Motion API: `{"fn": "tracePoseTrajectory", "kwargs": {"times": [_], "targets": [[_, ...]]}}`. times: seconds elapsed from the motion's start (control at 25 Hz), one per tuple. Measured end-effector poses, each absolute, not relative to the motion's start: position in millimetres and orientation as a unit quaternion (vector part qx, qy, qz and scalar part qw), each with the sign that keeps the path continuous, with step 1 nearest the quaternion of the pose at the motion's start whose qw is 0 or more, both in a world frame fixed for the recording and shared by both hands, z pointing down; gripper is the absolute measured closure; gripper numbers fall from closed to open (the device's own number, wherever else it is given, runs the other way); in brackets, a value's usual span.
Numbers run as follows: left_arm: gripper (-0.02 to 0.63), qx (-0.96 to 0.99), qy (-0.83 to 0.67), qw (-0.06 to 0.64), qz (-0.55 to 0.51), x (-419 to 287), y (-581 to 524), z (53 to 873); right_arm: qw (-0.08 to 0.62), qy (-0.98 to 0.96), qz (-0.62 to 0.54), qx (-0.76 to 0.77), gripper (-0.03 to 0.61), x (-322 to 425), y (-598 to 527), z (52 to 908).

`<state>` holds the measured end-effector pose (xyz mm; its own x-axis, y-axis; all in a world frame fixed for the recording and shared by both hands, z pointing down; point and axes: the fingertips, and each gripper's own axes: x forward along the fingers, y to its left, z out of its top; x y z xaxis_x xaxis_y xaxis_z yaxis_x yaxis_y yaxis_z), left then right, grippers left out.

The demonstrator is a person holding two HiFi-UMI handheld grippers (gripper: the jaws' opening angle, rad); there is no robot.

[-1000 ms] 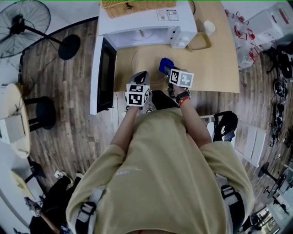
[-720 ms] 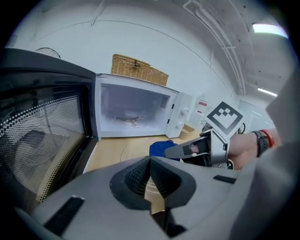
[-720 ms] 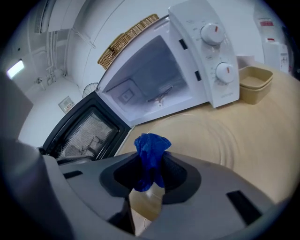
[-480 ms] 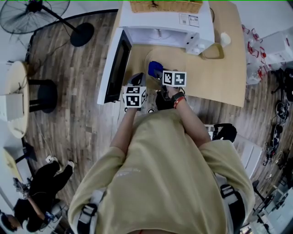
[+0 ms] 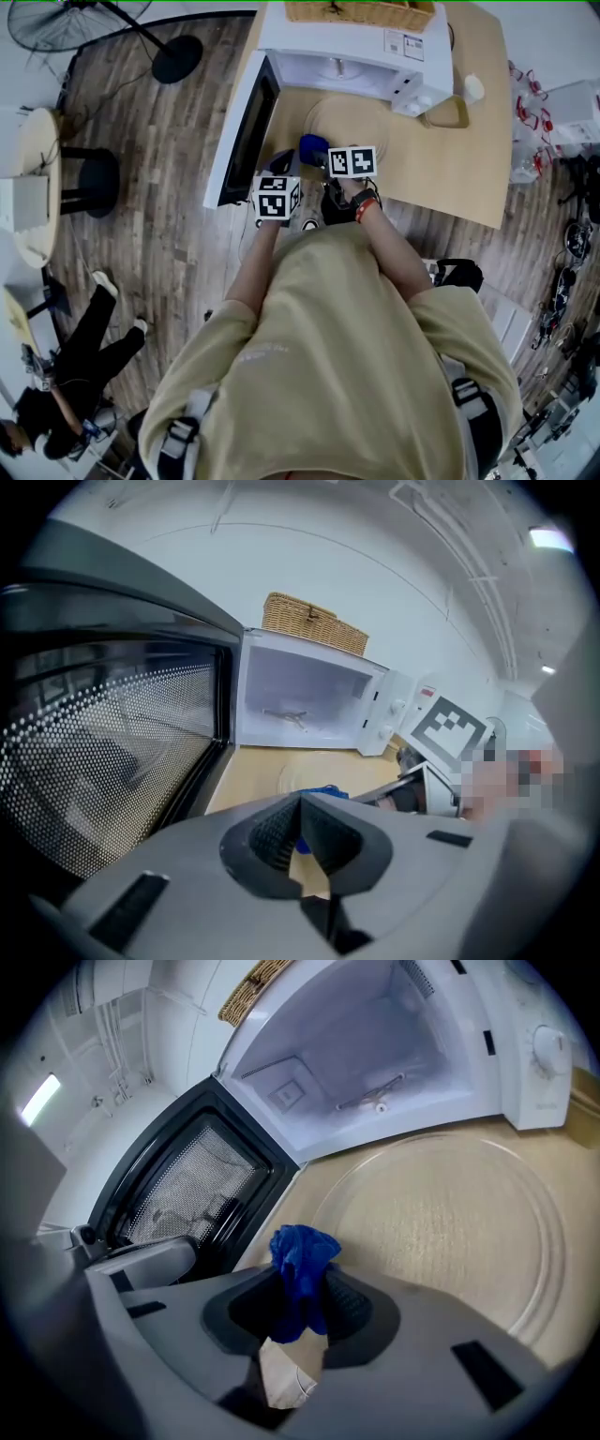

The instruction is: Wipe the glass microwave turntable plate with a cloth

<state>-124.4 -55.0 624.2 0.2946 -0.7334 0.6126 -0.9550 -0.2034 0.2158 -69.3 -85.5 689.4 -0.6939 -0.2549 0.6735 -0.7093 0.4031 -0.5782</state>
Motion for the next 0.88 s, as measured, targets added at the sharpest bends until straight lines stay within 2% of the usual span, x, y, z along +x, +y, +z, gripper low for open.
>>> {"fn": "tracePoseTrajectory", "kwargs": {"times": [0.88], "targets": [[0.604,0.793,-0.504,0.276,0.204,-70.2,-63.2,624.2,0.239,-0.768,0.464,0.371,0.46,-3.4,-89.8,693.4]]}}
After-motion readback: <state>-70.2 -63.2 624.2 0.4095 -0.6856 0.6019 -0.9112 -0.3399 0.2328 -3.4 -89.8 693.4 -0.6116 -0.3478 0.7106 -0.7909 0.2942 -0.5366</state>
